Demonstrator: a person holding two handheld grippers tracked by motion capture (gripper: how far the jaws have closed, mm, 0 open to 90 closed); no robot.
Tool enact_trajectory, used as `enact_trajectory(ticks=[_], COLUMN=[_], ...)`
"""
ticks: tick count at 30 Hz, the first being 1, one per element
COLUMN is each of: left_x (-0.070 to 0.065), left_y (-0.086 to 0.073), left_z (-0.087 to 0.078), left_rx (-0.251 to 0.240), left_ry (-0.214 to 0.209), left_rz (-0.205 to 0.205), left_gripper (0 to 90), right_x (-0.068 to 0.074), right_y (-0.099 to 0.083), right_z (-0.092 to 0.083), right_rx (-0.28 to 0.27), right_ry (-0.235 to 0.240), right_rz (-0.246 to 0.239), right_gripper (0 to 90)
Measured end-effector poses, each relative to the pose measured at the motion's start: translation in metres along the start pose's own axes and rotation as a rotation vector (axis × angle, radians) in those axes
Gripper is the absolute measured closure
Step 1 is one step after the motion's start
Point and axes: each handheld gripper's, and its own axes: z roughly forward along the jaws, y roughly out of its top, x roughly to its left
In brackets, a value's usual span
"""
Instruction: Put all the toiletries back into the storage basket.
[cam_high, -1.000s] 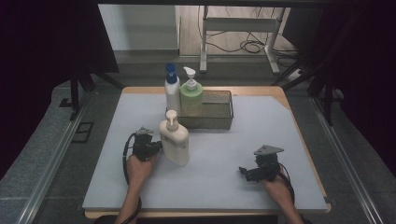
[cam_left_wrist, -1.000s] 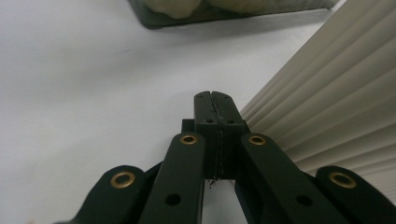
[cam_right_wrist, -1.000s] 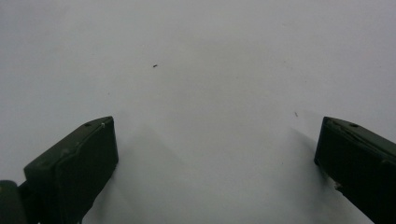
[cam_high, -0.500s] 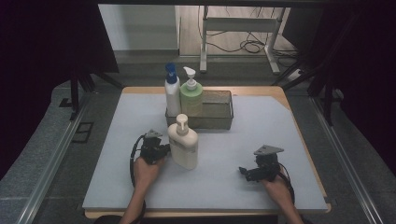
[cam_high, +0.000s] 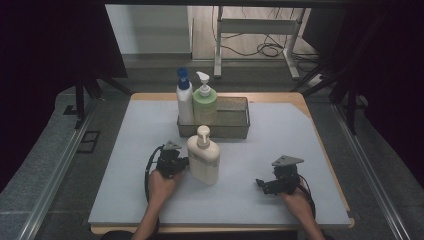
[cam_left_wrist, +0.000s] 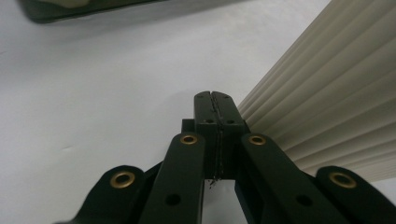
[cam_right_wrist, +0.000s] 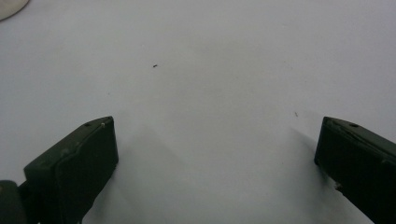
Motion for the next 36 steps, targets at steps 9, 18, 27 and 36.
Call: enact_trajectory(ticks=[9, 18, 27, 36], left_x=[-0.014, -0.028, -0.03, -0.029], left_y=[0.002, 0.003, 0.002, -0.008], left_z=[0.005, 0.012, 0.011, -0.013], left_rx=[0.017, 0.025, 0.029, 0.01], left_ry=[-0.019, -0.046, -0.032, 0.006], left_rz=[0.03, 0.059, 0.086, 0.103], left_gripper=[89.1, 89.1, 89.1, 78.7], right_x=[0.0, 0.0, 0.0, 0.0], right_y=[0.0, 0.0, 0.0, 0.0], right_z=[0.0, 0.0, 0.0, 0.0], right_rx=[0.0, 0.0, -0.001, -0.001], right_ry=[0.001, 0.001, 0.0, 0.0], right_rz=[0.0, -0.001, -0.001, -0.001], right_gripper=[0.0, 0.0, 0.0, 0.0])
